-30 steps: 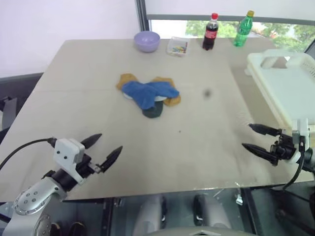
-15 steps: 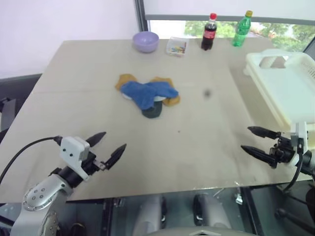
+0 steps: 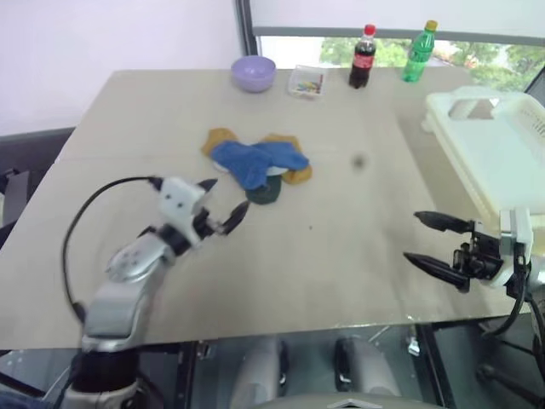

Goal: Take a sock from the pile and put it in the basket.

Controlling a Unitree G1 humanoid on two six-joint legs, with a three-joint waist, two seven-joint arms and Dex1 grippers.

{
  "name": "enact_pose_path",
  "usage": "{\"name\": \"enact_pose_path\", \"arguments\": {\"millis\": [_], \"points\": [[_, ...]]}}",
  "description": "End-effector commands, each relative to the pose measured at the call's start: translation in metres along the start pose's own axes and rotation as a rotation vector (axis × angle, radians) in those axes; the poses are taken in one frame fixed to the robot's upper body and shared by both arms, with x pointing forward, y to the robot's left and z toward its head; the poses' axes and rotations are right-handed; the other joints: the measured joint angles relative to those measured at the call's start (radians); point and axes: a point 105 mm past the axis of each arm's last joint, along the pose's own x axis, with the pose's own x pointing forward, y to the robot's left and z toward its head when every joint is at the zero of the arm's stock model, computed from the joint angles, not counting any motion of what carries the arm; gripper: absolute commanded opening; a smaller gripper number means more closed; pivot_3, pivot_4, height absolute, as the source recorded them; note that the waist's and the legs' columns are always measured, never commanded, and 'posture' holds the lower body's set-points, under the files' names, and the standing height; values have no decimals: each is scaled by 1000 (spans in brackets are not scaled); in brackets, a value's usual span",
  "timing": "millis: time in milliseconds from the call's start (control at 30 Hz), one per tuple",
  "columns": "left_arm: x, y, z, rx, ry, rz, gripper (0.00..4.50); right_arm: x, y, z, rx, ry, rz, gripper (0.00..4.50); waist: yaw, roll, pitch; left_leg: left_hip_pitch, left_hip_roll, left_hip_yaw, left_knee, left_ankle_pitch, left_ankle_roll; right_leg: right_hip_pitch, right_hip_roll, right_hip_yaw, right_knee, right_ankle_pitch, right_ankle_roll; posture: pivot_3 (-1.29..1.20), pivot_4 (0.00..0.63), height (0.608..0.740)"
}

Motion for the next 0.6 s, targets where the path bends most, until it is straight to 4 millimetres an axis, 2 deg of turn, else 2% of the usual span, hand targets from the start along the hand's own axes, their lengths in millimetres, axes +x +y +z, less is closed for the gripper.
{"name": "enact_pose_path", "arguments": {"millis": [33, 167, 333, 433, 500, 600], "points": [[28, -2, -5, 27, 6, 17, 4396, 6, 4, 10, -43, -33, 7, 4424, 0, 0, 0, 0, 0, 0, 0, 1, -1, 0, 0, 0, 0, 0, 0, 0, 150, 733], [63, -6, -21, 69, 88, 17, 4396, 6, 7, 6, -50, -29, -6, 4424, 2, -1, 0, -1, -1, 0, 1, 0, 0, 0, 1, -1, 0, 0, 0, 0, 150, 733], [79, -3, -15, 98, 69, 47, 4396, -1, 10, 1, -54, -12, -44, 4424, -1, -1, 0, -1, 0, 0, 0, 0, 0, 0, 1, 0, 0, 0, 0, 0, 150, 733], [79, 0, -12, 121, 58, 60, 3646, -4, 10, 1, -54, -18, -72, 4500, -2, -1, 0, 0, 0, 0, 0, 0, 0, 0, 0, 0, 0, 0, 0, 0, 150, 733], [78, 1, -9, 124, 45, 71, 2787, -5, 10, 0, -54, -14, -79, 4500, -1, -1, 0, 0, 1, 0, 0, 0, 0, 0, 0, 0, 0, 0, 1, 0, 150, 733], [76, 4, -2, 120, 16, 87, 1218, -7, 10, -4, -49, -9, -91, 4500, -1, -1, 0, 0, 1, 0, 0, 0, 0, 0, 0, 0, 1, 0, 0, 0, 150, 733]]}}
